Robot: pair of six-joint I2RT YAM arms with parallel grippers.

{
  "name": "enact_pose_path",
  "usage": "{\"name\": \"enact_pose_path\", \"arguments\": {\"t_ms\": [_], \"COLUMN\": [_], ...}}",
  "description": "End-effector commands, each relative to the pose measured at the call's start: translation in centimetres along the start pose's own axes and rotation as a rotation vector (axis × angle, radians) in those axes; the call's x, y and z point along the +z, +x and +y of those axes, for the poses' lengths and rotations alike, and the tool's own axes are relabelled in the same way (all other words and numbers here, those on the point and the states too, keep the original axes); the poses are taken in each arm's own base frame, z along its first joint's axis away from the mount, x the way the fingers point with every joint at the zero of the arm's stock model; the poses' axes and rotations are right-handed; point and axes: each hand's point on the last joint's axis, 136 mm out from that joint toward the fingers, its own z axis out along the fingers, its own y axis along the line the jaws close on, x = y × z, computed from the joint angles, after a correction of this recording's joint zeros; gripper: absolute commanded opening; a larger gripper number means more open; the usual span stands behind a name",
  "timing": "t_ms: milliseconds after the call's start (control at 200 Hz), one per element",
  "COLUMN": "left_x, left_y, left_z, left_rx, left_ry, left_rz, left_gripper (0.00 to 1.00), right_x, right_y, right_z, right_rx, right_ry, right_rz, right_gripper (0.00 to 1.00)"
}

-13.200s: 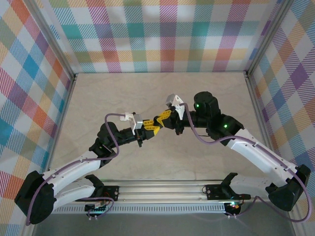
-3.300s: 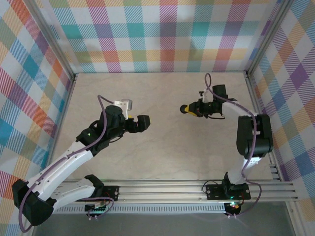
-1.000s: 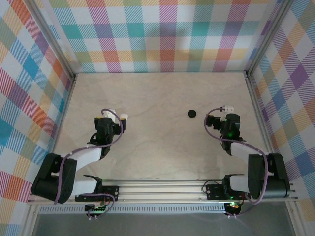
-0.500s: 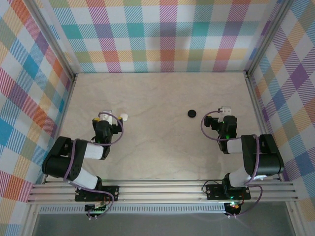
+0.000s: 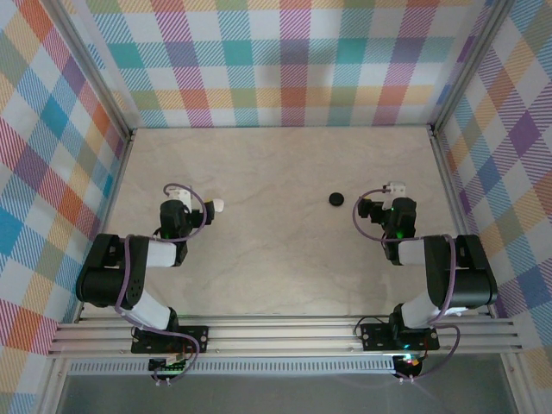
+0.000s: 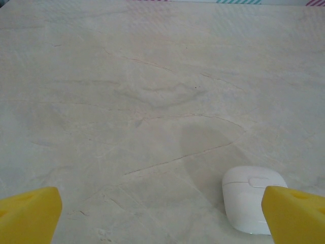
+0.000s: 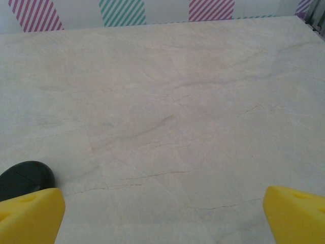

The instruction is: Insert the wireless bluetooth earbuds into the charging case

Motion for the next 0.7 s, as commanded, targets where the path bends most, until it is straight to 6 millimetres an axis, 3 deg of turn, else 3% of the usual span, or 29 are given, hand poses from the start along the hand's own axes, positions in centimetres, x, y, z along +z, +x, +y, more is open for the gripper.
{"name": "enact_pose_path", "arguments": {"t_ms": [0, 700], "left_x": [0.16, 0.16], "left_y": [-0.14, -0.16], "left_z": [-0.12, -0.13], "left_rx": [-0.019, -0.018], "left_ry": [0.016, 0.017], "left_rz": [0.004, 0.004], "left_gripper": [1.0, 1.0], "right_x": [0.21, 0.32], "right_y": [-0.5, -0.48], "right_z": [0.05, 0.1], "right_rx": [0.008, 0.009], "right_ry": [-0.012, -0.014], "right_rz": [-0.011, -0.006], "right_gripper": [1.0, 1.0]}}
